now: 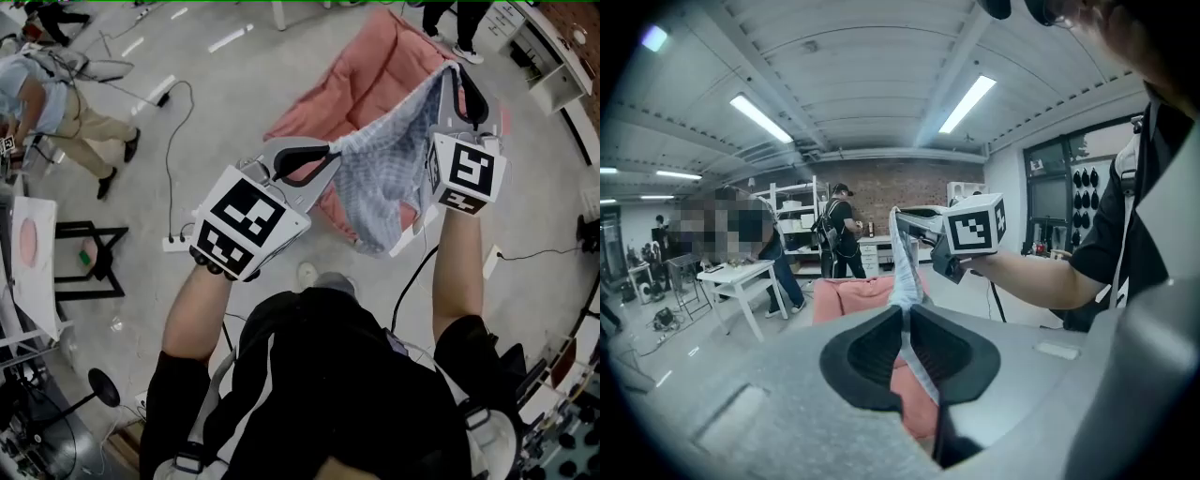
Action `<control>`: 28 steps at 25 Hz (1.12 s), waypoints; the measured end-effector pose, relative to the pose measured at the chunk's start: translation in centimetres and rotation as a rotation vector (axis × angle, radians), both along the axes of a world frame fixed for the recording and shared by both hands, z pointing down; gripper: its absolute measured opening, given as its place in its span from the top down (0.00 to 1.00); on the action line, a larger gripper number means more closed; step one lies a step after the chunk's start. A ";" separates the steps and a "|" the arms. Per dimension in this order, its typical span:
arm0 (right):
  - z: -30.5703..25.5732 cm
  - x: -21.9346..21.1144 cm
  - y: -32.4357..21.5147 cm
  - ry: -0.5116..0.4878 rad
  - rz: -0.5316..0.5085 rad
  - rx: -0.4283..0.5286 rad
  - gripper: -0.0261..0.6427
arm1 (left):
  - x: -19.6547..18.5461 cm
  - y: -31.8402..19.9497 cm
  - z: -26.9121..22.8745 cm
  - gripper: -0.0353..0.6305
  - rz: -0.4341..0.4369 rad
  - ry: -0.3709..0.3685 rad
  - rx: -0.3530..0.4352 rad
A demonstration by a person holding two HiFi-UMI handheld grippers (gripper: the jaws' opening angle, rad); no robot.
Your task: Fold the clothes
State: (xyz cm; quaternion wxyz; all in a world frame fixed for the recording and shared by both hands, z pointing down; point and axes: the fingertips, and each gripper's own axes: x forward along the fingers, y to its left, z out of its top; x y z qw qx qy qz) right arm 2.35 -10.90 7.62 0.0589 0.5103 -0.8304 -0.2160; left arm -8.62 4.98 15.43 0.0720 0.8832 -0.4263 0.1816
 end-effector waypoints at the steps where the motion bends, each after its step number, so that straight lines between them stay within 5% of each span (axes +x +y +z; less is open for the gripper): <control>1: 0.6 -1.0 -0.2 0.009 -0.005 -0.010 0.91 | -0.9 -0.1 0.4 0.89 -0.007 0.005 -0.010; 10: 4.8 -7.9 -4.4 0.062 -0.031 -0.086 0.91 | -7.1 -3.8 4.3 0.89 -0.060 0.035 -0.068; 19: 6.3 -11.8 -9.9 0.031 -0.061 -0.122 0.91 | -10.3 -8.4 6.1 0.89 -0.083 -0.011 -0.099; 28: 9.7 -19.9 -17.7 0.027 -0.151 -0.241 0.91 | -16.9 -15.3 9.1 0.89 -0.155 0.005 -0.222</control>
